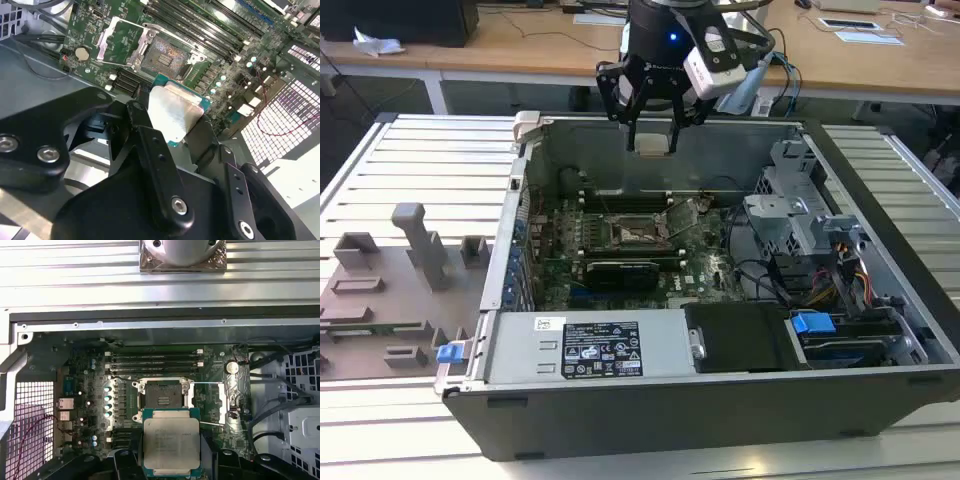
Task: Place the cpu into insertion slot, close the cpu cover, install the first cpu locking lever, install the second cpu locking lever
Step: 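Place the cpu into insertion slot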
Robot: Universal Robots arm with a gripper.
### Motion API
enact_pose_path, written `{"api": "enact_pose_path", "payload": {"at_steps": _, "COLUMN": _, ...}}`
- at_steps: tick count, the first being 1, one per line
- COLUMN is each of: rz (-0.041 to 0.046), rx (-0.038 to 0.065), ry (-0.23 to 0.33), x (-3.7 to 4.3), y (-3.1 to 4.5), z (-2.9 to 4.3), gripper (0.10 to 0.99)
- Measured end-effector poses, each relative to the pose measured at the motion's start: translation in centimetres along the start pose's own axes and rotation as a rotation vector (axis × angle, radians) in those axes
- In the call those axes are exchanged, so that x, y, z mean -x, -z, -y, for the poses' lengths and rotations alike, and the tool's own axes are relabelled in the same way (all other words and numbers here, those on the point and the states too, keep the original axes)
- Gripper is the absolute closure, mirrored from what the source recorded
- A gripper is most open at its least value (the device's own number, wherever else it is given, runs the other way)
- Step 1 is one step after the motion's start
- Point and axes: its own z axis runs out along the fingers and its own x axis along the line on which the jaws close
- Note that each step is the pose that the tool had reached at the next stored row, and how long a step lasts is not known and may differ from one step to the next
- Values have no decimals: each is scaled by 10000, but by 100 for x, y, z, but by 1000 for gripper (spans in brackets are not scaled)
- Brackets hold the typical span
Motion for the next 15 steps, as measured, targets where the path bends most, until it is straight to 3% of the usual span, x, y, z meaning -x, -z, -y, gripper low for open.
{"api": "enact_pose_path", "payload": {"at_steps": 15, "rz": 0, "rx": -2, "ry": 0, "x": 2, "y": -115, "z": 10, "gripper": 541}}
